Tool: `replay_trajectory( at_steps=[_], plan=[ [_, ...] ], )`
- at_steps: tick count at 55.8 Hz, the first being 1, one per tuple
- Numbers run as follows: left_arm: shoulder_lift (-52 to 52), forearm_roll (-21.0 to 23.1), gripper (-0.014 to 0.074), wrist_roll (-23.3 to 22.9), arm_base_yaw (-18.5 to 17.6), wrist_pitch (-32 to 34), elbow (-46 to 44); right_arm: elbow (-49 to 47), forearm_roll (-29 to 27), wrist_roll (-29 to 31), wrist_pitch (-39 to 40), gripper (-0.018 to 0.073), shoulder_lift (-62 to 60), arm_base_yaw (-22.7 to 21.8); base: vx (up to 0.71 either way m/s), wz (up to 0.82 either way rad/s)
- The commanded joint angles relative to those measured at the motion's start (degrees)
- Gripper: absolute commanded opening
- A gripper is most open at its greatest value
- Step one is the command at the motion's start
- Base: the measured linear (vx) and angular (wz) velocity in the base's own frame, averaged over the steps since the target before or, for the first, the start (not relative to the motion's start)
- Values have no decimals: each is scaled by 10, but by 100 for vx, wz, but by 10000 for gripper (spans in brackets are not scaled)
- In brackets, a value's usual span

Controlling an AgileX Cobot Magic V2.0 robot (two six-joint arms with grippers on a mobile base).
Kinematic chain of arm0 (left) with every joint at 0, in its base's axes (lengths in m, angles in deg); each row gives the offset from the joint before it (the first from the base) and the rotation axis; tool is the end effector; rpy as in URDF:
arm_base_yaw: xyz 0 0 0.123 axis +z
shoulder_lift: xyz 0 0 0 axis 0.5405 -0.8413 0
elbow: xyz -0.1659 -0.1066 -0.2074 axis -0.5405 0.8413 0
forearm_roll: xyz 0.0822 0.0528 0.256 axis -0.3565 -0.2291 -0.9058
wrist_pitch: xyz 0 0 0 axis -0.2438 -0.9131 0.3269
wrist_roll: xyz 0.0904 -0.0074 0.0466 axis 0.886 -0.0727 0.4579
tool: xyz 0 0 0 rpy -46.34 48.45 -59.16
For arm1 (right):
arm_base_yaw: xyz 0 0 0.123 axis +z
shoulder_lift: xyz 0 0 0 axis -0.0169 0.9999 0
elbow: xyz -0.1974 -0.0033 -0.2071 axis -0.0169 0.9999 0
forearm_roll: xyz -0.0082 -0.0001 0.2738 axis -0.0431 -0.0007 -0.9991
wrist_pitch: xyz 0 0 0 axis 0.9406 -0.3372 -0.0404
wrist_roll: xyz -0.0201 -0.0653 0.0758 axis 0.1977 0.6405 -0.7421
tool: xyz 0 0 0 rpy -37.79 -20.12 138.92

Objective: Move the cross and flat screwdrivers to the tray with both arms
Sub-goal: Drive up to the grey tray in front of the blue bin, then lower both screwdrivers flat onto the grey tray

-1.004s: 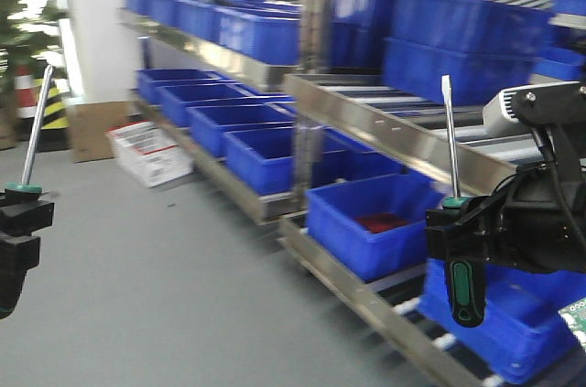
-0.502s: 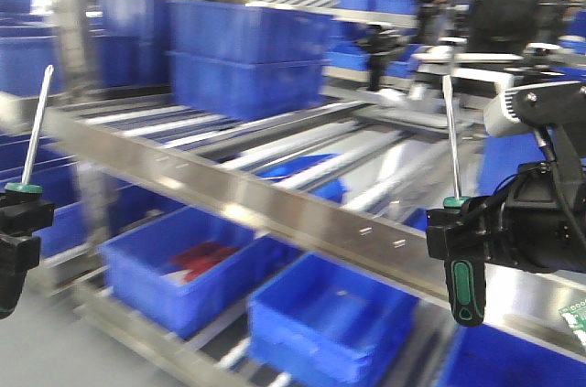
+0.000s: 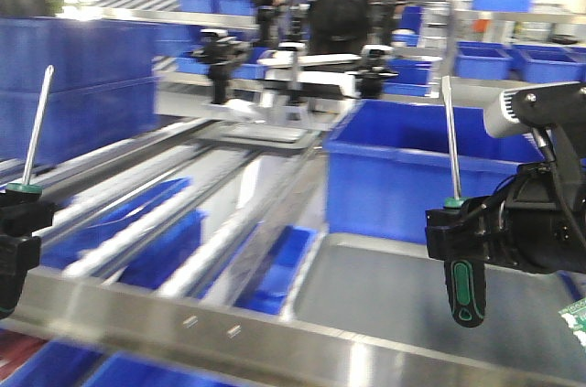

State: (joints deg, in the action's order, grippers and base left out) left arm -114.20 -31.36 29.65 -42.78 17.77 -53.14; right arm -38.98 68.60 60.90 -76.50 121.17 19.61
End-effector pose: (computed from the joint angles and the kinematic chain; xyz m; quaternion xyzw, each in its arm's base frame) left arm 0.2502 -0.0596 0.3892 0.1232 0.8162 -0.1034 0.5549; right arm 0.2665 0.1008 0.3961 -0.1382 0.8471 0.1047 0.5024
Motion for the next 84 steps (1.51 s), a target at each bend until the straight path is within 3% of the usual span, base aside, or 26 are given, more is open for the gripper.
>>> replay_trajectory(
  at_steps=[1, 37, 84],
  plan=[
    [9, 12, 0, -3, -3, 50, -17, -18, 2, 0, 52, -8, -14, -2, 33, -53],
    [9, 12, 0, -3, -3, 50, -17, -18, 2, 0, 52, -8, -14, -2, 21, -35],
    [9, 25, 0, -3, -3, 54, -17, -18, 1, -1, 54, -8, -14, -2, 2, -4]
  ],
)
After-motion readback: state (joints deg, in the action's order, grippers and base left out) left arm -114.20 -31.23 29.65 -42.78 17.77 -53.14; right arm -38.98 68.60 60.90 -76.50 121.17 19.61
